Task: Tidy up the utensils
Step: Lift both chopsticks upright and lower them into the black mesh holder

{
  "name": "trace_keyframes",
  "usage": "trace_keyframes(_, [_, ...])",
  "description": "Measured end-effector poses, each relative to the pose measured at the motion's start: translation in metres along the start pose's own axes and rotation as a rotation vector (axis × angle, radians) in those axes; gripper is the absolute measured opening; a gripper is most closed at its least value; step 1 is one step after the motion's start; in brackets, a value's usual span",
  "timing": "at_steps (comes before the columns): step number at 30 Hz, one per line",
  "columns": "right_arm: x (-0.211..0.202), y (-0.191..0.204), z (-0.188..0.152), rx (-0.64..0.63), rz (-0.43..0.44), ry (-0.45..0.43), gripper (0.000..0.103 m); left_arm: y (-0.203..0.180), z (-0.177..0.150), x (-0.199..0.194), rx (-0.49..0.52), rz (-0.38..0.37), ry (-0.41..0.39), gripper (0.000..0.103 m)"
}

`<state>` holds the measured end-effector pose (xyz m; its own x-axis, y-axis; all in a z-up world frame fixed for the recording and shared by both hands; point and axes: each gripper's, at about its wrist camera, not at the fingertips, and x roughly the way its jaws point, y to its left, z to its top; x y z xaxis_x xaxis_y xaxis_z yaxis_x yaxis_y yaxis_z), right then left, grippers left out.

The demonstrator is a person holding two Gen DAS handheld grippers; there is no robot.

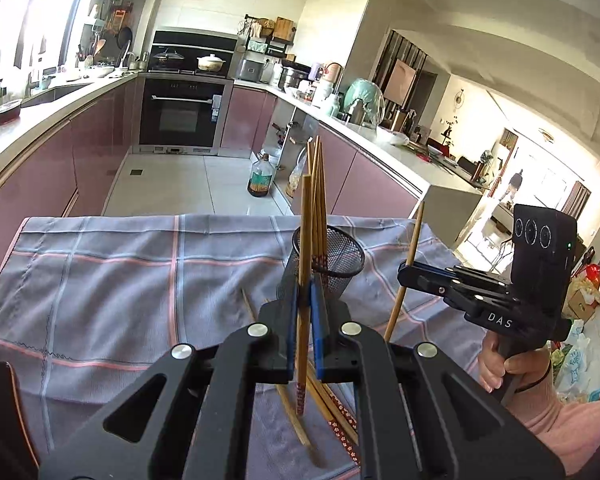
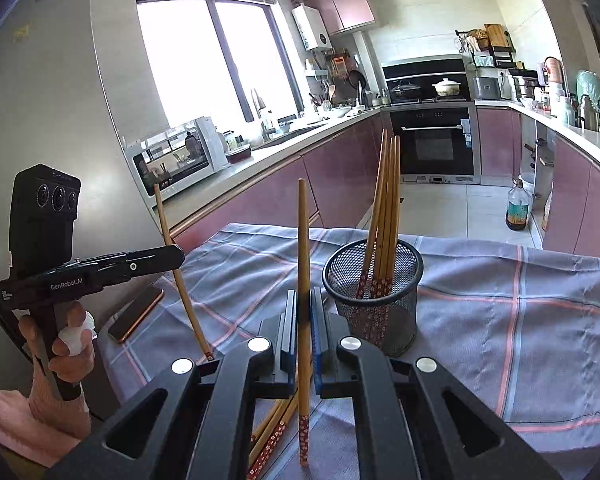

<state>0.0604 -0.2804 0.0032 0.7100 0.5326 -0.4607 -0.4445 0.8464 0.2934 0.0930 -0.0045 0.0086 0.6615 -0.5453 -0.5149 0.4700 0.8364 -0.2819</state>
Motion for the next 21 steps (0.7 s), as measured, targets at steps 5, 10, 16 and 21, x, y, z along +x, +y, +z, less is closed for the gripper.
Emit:
trace_keyframes(5, [-0.006, 0.0, 0.012, -0.009, -0.006, -0.035, 0.005, -0.008, 0.015, -0.002, -0.005, -0.022, -0.032, 0.007])
trace_keyframes(10, [-0.01, 0.001, 0.027, -0.029, -0.01, -0.068, 0.005, -0.014, 0.031, 0.003, -0.004, -0.03, -0.049, 0.007])
trace_keyframes(16, [-0.016, 0.001, 0.044, -0.057, -0.02, -0.105, 0.005, -0.021, 0.05, 0.007, 0.012, -0.035, -0.077, 0.007])
trace_keyframes(21, [-0.022, 0.001, 0.057, -0.076, -0.031, -0.138, 0.005, -0.029, 0.066, 0.007, 0.033, -0.033, -0.102, 0.007])
